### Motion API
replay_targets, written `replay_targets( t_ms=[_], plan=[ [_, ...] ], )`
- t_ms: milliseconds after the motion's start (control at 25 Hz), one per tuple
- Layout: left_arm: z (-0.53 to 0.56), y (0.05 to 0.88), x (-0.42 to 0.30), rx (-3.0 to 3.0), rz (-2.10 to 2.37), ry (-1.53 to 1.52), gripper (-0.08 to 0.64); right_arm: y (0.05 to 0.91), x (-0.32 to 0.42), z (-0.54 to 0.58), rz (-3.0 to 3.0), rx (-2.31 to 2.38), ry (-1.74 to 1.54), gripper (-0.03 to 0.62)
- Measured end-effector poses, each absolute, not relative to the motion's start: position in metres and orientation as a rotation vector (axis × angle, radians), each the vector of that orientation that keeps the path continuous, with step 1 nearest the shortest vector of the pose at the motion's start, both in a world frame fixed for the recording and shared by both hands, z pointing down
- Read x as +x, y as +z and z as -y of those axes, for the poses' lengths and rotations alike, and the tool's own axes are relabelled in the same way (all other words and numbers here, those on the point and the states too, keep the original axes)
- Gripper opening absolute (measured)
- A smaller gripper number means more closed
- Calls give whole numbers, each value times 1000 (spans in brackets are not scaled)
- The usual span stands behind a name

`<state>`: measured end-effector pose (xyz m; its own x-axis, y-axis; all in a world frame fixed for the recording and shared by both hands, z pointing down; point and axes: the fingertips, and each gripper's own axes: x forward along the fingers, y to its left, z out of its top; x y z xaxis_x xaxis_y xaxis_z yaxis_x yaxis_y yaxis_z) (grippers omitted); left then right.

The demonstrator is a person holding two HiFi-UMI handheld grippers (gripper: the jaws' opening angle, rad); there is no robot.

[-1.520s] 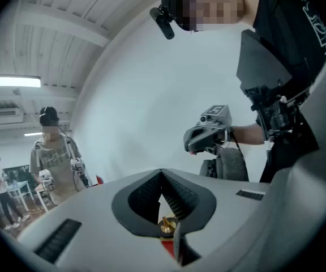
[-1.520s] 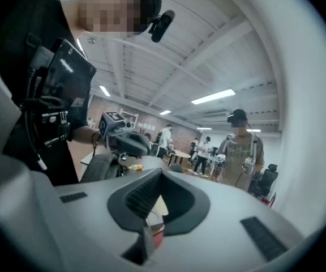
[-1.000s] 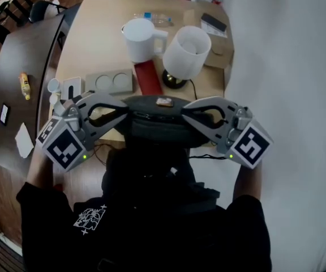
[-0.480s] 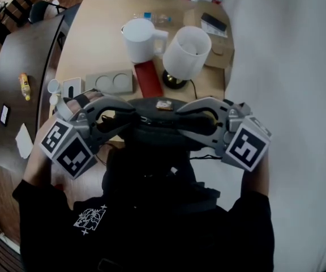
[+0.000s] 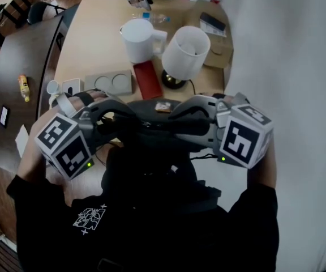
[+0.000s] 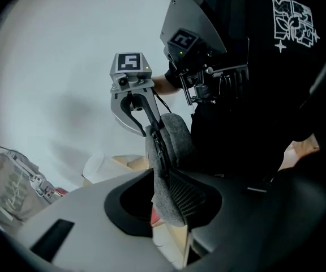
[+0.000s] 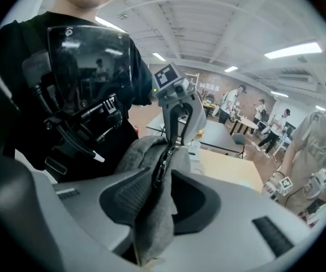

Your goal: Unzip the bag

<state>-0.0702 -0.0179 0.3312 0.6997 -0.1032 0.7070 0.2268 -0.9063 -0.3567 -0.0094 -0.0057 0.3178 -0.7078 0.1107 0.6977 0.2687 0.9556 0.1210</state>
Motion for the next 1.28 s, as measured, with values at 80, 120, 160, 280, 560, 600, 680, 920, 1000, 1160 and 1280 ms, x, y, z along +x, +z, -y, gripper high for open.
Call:
replay_targets(
  t_ms=[80,120,160,280,560,600,680,920,1000,1160,1280],
  plan=[
    [20,331,-70,-2503,113,-1078,84,319,-10,6,2360,-270,-250,140],
    [20,330,-70,-2514,127,-1083,84,320,-11,6,2365,-274,-238,139],
    [19,330,-69,-2533,153,-1089,84,321,-11,6,2369,-277,-226,139],
    [14,329,-63,-2593,253,-1145,84,324,-11,6,2360,-289,-209,138],
    [12,336,-59,-2578,404,-1340,84,325,-12,5,2347,-321,-176,138],
    [11,337,-58,-2560,427,-1374,83,326,-12,4,2341,-330,-171,138],
    [6,342,-57,-2514,490,-1449,83,331,-12,0,2317,-356,-165,138],
    [-3,356,-55,-2376,597,-1539,53,345,-14,-10,2211,-417,-132,125],
    [-8,362,-52,-2334,615,-1531,41,352,-14,-17,2161,-450,-132,102],
    [-14,357,-54,-2280,604,-1502,40,347,-15,-25,2114,-448,-185,61],
    [-9,348,-55,-2238,534,-1490,40,334,-13,-20,2081,-365,-289,57]
  ],
)
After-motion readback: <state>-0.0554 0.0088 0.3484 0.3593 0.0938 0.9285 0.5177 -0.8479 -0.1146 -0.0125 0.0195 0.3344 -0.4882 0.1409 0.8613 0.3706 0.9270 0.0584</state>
